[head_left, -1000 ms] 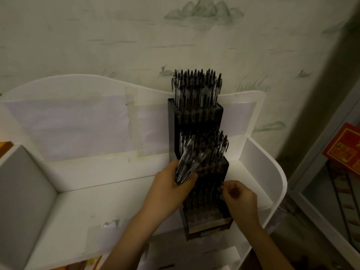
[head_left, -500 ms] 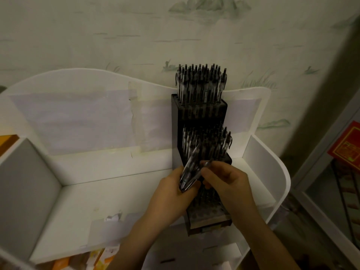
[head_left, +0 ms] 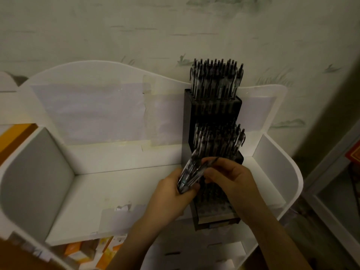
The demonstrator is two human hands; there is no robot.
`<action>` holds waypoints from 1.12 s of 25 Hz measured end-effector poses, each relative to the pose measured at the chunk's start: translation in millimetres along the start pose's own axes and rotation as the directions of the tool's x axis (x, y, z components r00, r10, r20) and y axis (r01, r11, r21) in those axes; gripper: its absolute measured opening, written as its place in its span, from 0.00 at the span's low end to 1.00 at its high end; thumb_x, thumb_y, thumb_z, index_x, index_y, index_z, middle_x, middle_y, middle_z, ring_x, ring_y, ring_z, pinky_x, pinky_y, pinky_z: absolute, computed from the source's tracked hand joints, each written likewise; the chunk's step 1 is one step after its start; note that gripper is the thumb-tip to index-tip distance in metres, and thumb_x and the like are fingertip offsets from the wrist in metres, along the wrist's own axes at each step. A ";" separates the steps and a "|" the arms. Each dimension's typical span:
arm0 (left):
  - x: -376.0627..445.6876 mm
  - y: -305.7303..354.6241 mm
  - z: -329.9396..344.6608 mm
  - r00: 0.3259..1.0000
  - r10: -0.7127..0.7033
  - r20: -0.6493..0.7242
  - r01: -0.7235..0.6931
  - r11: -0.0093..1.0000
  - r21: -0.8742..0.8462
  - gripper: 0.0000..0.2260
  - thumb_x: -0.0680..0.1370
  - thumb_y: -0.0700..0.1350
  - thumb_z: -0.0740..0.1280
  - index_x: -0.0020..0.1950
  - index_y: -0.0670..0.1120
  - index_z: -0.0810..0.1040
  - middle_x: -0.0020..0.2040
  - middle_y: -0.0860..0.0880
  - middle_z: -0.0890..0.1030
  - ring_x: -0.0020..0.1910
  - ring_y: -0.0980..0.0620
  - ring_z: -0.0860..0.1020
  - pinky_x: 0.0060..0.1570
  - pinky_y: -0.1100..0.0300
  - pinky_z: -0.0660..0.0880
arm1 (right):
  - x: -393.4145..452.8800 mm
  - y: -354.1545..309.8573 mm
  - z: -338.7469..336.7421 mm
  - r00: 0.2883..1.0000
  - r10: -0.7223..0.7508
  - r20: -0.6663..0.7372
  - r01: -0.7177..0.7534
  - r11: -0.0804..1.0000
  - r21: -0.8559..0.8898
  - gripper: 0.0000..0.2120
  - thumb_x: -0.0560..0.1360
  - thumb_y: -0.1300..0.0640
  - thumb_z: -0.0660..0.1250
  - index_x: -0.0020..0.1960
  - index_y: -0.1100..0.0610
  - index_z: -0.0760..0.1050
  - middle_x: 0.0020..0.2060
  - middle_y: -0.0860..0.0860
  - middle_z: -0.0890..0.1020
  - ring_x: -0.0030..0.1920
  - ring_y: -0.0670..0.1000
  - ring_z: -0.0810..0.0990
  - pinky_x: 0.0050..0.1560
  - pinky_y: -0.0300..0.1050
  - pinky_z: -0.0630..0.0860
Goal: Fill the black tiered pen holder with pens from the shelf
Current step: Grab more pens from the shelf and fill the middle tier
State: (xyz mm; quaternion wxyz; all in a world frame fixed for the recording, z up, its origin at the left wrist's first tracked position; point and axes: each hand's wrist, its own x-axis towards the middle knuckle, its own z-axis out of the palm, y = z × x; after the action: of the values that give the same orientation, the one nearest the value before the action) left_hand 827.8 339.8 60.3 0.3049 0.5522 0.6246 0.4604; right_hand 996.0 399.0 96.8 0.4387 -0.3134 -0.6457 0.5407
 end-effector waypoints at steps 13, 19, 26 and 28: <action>-5.7 -6.7 -23.0 0.995 -0.041 -0.091 0.044 0.999 0.028 0.05 0.78 0.49 0.68 0.49 0.57 0.73 0.33 0.61 0.79 0.24 0.58 0.77 0.23 0.67 0.72 | 4.9 15.2 -12.3 0.957 -0.230 -0.175 0.141 0.900 -0.412 0.07 0.67 0.50 0.75 0.44 0.46 0.82 0.36 0.39 0.84 0.39 0.38 0.83 0.42 0.27 0.77; -2.3 -3.4 -23.6 0.995 -0.024 -0.095 0.027 0.999 0.030 0.04 0.77 0.49 0.69 0.47 0.57 0.74 0.31 0.59 0.78 0.24 0.58 0.77 0.23 0.67 0.72 | 6.7 61.6 -2.8 0.950 -0.290 -0.112 0.184 0.814 -0.551 0.12 0.68 0.51 0.74 0.47 0.58 0.83 0.36 0.45 0.84 0.41 0.39 0.83 0.43 0.26 0.76; -2.2 -5.9 -24.3 0.995 -0.023 -0.095 0.025 0.999 0.023 0.05 0.77 0.51 0.69 0.49 0.58 0.74 0.34 0.56 0.79 0.26 0.57 0.78 0.23 0.67 0.73 | 5.3 97.2 -0.9 0.974 -0.206 -0.092 0.107 0.783 -0.613 0.10 0.70 0.54 0.76 0.47 0.57 0.82 0.38 0.48 0.84 0.39 0.43 0.83 0.43 0.33 0.79; -2.0 -6.6 -24.0 0.996 -0.022 -0.086 0.024 0.999 0.024 0.05 0.77 0.51 0.68 0.50 0.58 0.74 0.34 0.59 0.79 0.26 0.57 0.78 0.23 0.67 0.73 | 2.0 105.0 0.7 0.976 -0.195 -0.093 0.094 0.771 -0.629 0.10 0.69 0.54 0.77 0.47 0.57 0.82 0.38 0.49 0.85 0.39 0.44 0.83 0.43 0.34 0.80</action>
State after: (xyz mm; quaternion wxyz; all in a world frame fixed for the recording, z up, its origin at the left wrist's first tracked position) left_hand 804.2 332.5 63.3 0.2760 0.5285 0.6492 0.4723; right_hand 987.1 423.4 -4.9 0.3994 -0.4300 -0.7743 0.2369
